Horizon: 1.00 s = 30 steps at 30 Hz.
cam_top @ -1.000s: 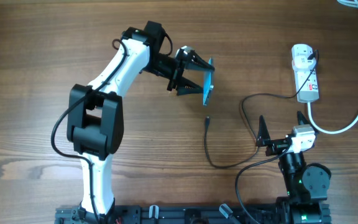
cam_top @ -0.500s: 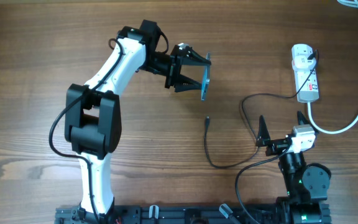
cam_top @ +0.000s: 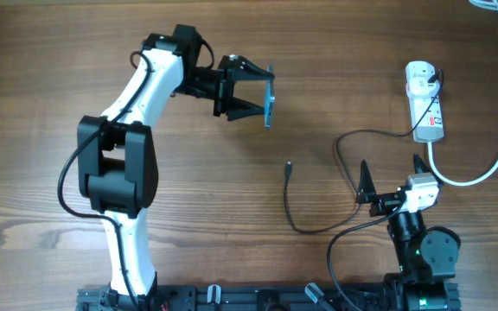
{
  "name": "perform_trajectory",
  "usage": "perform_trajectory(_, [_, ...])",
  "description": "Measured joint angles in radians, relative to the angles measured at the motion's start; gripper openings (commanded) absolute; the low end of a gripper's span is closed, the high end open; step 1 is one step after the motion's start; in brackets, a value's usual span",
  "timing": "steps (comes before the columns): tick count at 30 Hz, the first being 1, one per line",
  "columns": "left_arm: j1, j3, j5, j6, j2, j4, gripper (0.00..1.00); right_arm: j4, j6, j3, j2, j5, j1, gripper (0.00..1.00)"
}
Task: Plug charger to phone and switch on socket
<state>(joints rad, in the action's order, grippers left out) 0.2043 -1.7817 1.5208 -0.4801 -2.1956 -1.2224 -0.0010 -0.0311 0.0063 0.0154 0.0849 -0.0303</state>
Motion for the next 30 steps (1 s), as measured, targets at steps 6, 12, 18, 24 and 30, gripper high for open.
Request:
perform_trajectory(6, [-0.053, 0.0, 0.0, -0.002, 0.0, -0.017, 0.63, 0.0, 0.0, 0.0, 0.0, 0.0, 0.0, 1.0])
perform_trajectory(12, [-0.086, 0.0, 0.0, -0.005, 0.0, -0.06, 0.63, 0.0, 0.0, 0.0, 0.0, 0.0, 0.0, 1.0])
perform_trajectory(18, [-0.097, 0.0, 0.0, -0.005, 0.0, -0.077, 0.63, 0.0, 0.0, 0.0, 0.0, 0.0, 0.0, 1.0])
perform_trajectory(24, [-0.099, 0.0, 0.0, -0.005, 0.0, -0.077, 0.63, 0.0, 0.0, 0.0, 0.0, 0.0, 0.0, 1.0])
perform_trajectory(30, [-0.1, -0.001, 0.0, -0.005, 0.0, -0.09, 0.62, 0.0, 0.0, 0.0, 0.0, 0.0, 0.0, 1.0])
